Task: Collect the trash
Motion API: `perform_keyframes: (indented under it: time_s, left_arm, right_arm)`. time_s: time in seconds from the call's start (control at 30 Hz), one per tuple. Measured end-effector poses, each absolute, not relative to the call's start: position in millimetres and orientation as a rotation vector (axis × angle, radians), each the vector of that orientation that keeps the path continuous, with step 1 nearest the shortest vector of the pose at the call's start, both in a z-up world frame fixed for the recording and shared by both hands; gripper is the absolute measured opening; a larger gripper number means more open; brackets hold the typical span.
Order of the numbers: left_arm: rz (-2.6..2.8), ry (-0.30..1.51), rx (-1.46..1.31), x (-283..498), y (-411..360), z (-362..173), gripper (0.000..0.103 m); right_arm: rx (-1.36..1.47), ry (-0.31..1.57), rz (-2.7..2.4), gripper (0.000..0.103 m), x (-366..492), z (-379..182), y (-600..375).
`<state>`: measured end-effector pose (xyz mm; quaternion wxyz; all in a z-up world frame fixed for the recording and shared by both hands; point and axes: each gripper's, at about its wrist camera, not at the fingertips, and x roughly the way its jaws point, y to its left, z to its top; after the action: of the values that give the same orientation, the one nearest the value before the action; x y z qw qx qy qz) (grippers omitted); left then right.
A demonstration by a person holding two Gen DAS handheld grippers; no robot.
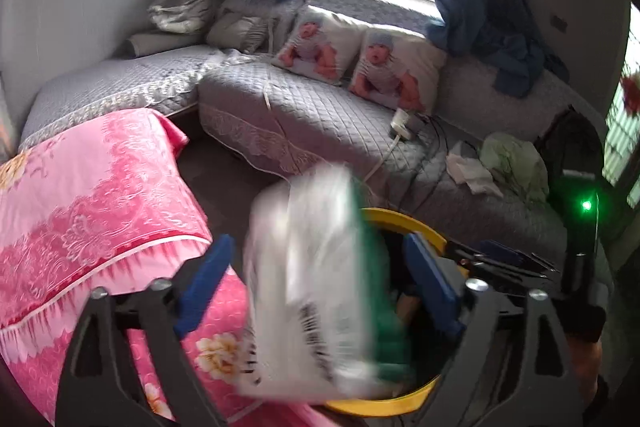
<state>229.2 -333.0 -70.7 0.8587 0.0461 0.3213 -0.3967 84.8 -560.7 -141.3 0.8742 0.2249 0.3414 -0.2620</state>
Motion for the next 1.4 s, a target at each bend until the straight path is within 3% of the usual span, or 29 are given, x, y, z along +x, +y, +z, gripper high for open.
perform_keyframes:
  time_s: [0.13, 0.5, 0.73, 0.87, 1.4]
  left_arm:
    - [-0.768, 0.630, 0.017, 231, -291, -49, 0.095]
    - [-0.548, 0.493, -0.031, 198, -153, 0, 0.095]
    - [-0.347, 0.369, -0.045, 147, -56, 29, 0.095]
    - [-0.266, 0.327, -0.074, 118, -13, 38, 0.095]
    - [-0.028, 0.271, -0.079, 45, 51, 23, 0.095]
  right_arm:
    - [0.442, 0.666, -0.626, 0.095, 78, -131, -560]
    - [0.327, 0.532, -0.763, 0.095, 85, -103, -519]
    - [0.235, 0.286, -0.569, 0.095, 65, -31, -414]
    - [0.193, 0.242, -0.432, 0.095, 56, -11, -358]
    - [0.033, 0.174, -0.226, 0.095, 0, -25, -220]
